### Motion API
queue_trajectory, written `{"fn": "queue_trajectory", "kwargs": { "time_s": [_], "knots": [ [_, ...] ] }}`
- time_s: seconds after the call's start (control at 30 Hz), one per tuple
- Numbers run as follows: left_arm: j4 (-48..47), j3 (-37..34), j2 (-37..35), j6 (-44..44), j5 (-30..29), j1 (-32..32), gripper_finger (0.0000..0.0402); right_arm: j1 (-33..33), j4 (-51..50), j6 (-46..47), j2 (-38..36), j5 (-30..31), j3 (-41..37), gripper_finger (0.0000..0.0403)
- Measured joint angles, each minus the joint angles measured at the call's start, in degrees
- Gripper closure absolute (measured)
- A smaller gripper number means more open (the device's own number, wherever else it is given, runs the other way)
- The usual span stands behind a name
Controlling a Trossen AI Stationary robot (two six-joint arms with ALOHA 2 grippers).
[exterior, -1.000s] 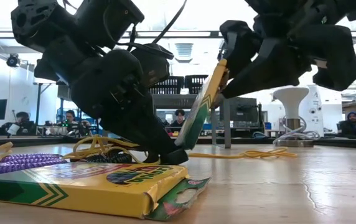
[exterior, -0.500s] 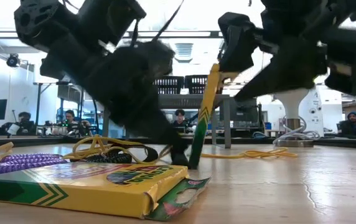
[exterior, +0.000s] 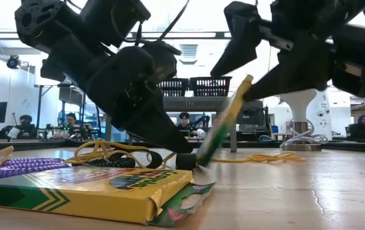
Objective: Pick & Place Office Desk Supplies
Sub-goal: Put the crayon box into the middle black basket on the shelf, then put the yellow crayon box into the middle black basket on the shelf
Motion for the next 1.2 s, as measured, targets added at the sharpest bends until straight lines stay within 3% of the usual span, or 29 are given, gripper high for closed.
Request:
{"fn": "queue_trajectory", "kwargs": {
  "time_s": [0.17,0.4,0.7,0.83,1.07,1.13,1.2],
  "knots": [
    [-6.13,-0.07,-4.13,3.17,-1.31,-0.92,0.0396,0.08,0.07,-0.72,-0.04,1.34,0.93,0.0139],
    [-11.24,-0.15,-12.11,5.13,-17.09,-3.42,0.0396,-0.09,0.14,-3.09,0.11,2.63,0.92,0.0144],
    [-7.27,-2.80,-12.67,8.14,-17.46,1.24,0.0374,-0.20,0.17,-4.17,0.11,2.64,0.90,0.0147],
    [-5.34,-4.62,-12.60,13.94,-10.46,5.67,0.0329,-0.20,0.17,-4.36,0.11,2.64,0.90,0.0149],
    [3.97,-5.70,-10.90,18.67,21.18,15.95,0.0217,-0.30,0.15,-2.89,0.11,4.31,0.93,0.0149],
    [6.62,-5.66,-9.58,18.00,24.87,16.92,0.0194,-0.16,-2.35,0.33,-0.07,5.93,1.45,0.0149],
    [8.30,-5.66,-8.46,18.71,24.94,16.59,0.0179,-0.18,-8.14,5.19,-0.72,5.46,2.95,0.0149]
  ]
}}
